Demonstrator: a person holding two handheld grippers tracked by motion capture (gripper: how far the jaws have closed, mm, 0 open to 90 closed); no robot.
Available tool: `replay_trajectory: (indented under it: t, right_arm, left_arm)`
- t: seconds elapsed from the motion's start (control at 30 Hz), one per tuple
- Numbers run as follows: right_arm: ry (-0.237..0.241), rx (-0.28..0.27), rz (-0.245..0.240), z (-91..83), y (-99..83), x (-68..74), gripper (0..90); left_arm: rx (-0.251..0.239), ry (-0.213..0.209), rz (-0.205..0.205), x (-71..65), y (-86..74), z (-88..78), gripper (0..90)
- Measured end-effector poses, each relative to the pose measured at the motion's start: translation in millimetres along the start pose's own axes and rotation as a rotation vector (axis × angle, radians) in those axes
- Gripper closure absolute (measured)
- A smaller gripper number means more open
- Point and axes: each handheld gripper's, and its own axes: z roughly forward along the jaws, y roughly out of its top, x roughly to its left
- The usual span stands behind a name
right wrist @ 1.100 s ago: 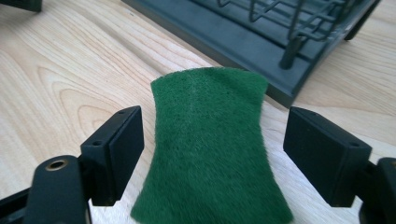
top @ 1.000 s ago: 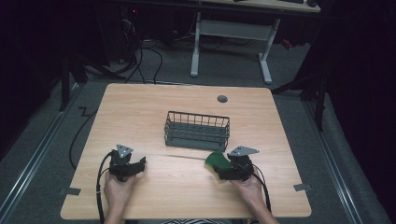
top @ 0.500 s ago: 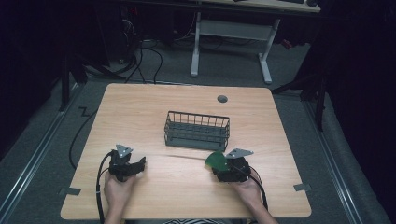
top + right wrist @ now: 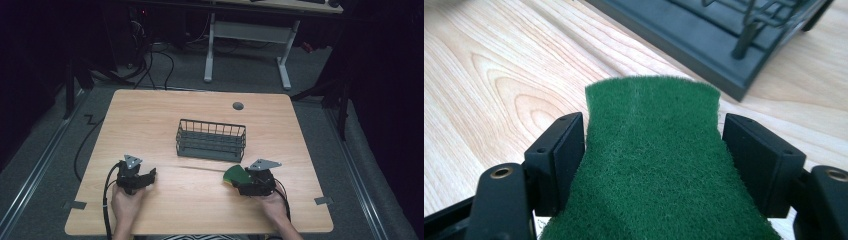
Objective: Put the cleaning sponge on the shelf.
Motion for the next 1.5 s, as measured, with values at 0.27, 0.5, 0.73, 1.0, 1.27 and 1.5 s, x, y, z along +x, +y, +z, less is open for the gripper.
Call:
replay_trajectory:
  t: [0.27, 0.5, 0.73, 1.0, 1.27, 1.5]
  right_arm:
    - [0.013, -0.006, 0.006, -16.5, 5.0, -7.7, 28.1]
    - [0.026, -0.020, 0.006, -22.6, 6.6, -11.3, 30.3]
    - [0.029, -0.025, 0.003, -26.6, 8.3, -12.9, 30.6]
    - [0.033, -0.067, -0.018, -47.2, 19.0, -16.3, 30.8]
    - [0.033, -0.111, -0.037, -70.6, 33.6, -23.0, 30.9]
    - [0.002, -0.145, -0.073, -89.3, 59.3, -31.6, 31.0]
  left_arm:
    - [-0.004, -0.008, -0.009, 1.1, -0.2, -0.3, 27.0]
    - [-0.004, -0.008, -0.009, 1.2, -0.2, -0.3, 26.9]
    - [-0.003, -0.007, -0.007, 1.0, -0.1, -0.3, 26.9]
    - [-0.003, -0.008, -0.008, 1.1, -0.2, -0.3, 26.9]
    - [-0.002, -0.006, -0.005, 0.8, -0.1, -0.2, 26.9]
    - [-0.002, -0.005, -0.004, 0.7, -0.1, -0.2, 27.0]
